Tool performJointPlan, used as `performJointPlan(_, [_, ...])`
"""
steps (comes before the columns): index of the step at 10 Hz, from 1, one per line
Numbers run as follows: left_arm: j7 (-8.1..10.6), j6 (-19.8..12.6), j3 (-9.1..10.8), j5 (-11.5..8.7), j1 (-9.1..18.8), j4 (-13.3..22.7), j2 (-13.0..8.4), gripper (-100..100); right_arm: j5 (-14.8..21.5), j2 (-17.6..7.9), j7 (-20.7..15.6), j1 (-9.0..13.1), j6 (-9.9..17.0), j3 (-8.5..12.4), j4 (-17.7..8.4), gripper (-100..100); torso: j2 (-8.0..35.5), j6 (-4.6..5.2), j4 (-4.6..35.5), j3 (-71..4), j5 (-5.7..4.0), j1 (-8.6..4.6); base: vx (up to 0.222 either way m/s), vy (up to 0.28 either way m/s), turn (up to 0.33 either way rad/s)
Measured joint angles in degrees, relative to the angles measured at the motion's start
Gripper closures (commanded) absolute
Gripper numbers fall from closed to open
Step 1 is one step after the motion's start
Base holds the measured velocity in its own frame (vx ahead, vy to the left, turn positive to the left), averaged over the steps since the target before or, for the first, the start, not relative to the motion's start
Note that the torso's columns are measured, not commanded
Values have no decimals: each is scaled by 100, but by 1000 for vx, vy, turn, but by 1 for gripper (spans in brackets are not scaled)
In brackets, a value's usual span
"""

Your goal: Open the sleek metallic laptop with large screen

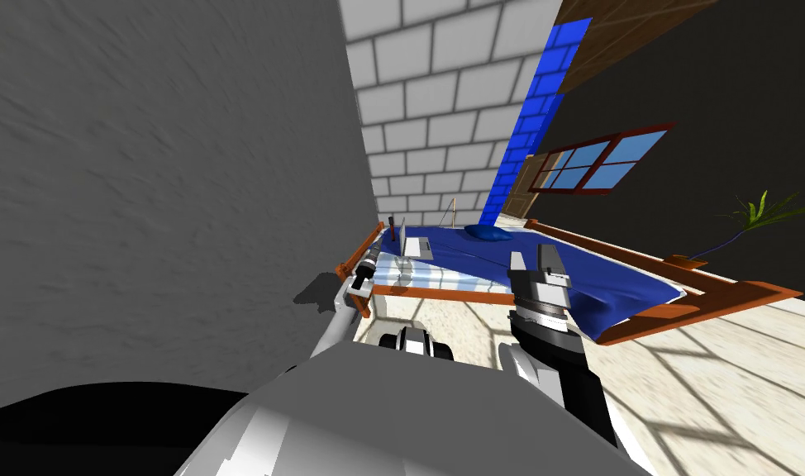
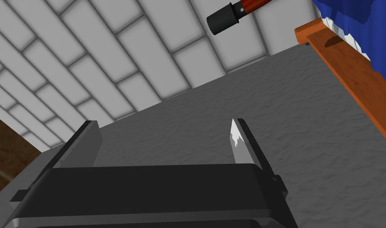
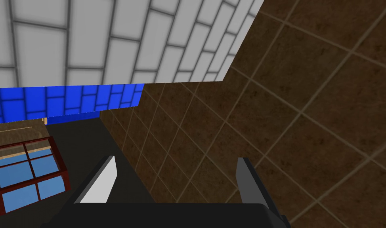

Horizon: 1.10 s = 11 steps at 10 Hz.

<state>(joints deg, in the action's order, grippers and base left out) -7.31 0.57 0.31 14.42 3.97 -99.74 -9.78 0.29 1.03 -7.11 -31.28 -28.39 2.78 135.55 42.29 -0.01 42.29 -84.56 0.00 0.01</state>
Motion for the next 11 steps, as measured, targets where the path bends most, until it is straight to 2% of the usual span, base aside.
performJointPlan(3, [-118, -299, 13, 114, 361, 218, -50, -100, 0, 0, 0, 0, 0, 0, 0, 0, 0, 0, 0, 0, -1, -3, 1, 14, -20])
performJointPlan(8, [-408, -716, 93, 418, 1160, 1036, -36, -100, 0, 0, 0, 0, 0, 0, 0, 0, -2, 1, -1, -1, 0, 0, 1, 17, -27])
performJointPlan(11, [-568, -1040, 101, 575, 1587, 1355, -4, -100, 0, 0, 0, 0, 0, 0, 0, 0, -1, 1, -1, -1, 0, -1, 1, 16, -24])
